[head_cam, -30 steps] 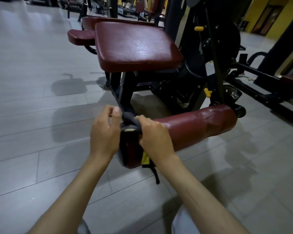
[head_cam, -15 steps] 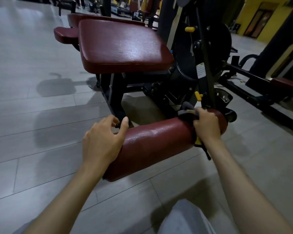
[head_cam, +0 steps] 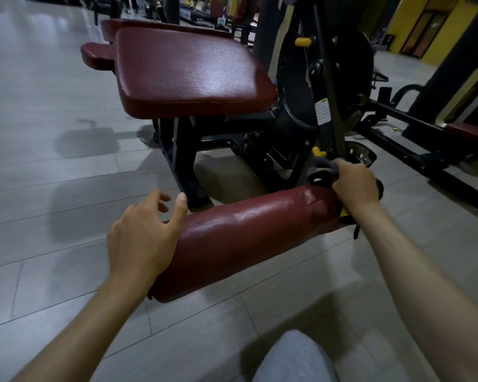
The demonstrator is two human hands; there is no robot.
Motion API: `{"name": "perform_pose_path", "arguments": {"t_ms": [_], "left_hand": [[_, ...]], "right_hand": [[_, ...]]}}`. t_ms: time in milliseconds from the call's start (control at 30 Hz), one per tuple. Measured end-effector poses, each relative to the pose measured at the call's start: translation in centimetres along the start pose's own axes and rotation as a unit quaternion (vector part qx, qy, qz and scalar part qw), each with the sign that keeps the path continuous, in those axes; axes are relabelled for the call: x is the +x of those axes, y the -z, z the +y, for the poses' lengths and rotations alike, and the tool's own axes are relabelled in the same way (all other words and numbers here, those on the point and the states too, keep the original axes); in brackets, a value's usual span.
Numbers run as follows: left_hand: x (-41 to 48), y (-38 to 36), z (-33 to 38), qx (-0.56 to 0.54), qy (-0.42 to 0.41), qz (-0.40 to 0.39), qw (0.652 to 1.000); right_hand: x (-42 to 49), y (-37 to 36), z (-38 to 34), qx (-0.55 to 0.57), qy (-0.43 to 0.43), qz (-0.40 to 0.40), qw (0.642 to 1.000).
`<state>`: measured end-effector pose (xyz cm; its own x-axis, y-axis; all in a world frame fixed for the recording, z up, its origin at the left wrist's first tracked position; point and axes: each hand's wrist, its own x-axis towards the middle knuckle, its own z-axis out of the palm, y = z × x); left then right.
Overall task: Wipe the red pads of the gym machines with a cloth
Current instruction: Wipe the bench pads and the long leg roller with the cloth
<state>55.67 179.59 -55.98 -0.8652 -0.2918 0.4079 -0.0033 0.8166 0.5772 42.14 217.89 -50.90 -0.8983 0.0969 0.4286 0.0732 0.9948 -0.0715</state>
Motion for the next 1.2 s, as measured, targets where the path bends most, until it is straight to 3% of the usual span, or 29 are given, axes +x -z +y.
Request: {"name": "perform_pose_path", "arguments": {"t_ms": [100,167,333,400,533,667,800,967,1100,1200], "left_hand": [[0.0,-0.1,0.1,-0.001,0.0,0.005,1.0],[0.1,-0.1,0.1,-0.002,0.001,0.005,1.0],[0.1,-0.1,0.2,-0.018,0.008,0.004,1.0],[0.1,-0.1,0.1,-0.025,0.008,0.002,1.0],[0.2,-0.1,0.0,-0.034,0.007,-0.003,0.999],[0.1,-0.2,0.0,-0.046,0.011,0.001,0.999],[0.1,-0.2,0.2,-0.037,0.013,0.003,0.999],[0.0,-0.2,0.3,-0.028,0.015,0.002,0.999],[-0.1,-0.2,0.4,-0.029,0.009,0.002,1.0],[-0.1,-0.1,0.5,-0.033,0.011,-0.006,0.999]], "right_hand": [[1.6,-0.1,1.6,0.006,-0.085,0.007,0.996],[1.2,-0.3,0.5,0.012,-0.091,0.009,0.996],[-2.9,-0.8,-2.8,0.021,0.069,0.008,0.997],[-2.8,-0.8,-1.5,0.029,0.086,0.009,0.996],[0.8,-0.5,3.0,0.025,-0.066,-0.012,0.997],[0.6,-0.7,4.5,0.145,-0.178,0.004,0.973],[-2.4,0.0,2.2,0.181,-0.101,0.036,0.978],[-6.3,-0.1,-4.3,0.164,0.053,-0.022,0.985],[-6.3,0.8,-9.1,0.151,0.08,-0.049,0.984],[-3.9,1.7,-13.0,0.057,0.103,-0.133,0.984]]}}
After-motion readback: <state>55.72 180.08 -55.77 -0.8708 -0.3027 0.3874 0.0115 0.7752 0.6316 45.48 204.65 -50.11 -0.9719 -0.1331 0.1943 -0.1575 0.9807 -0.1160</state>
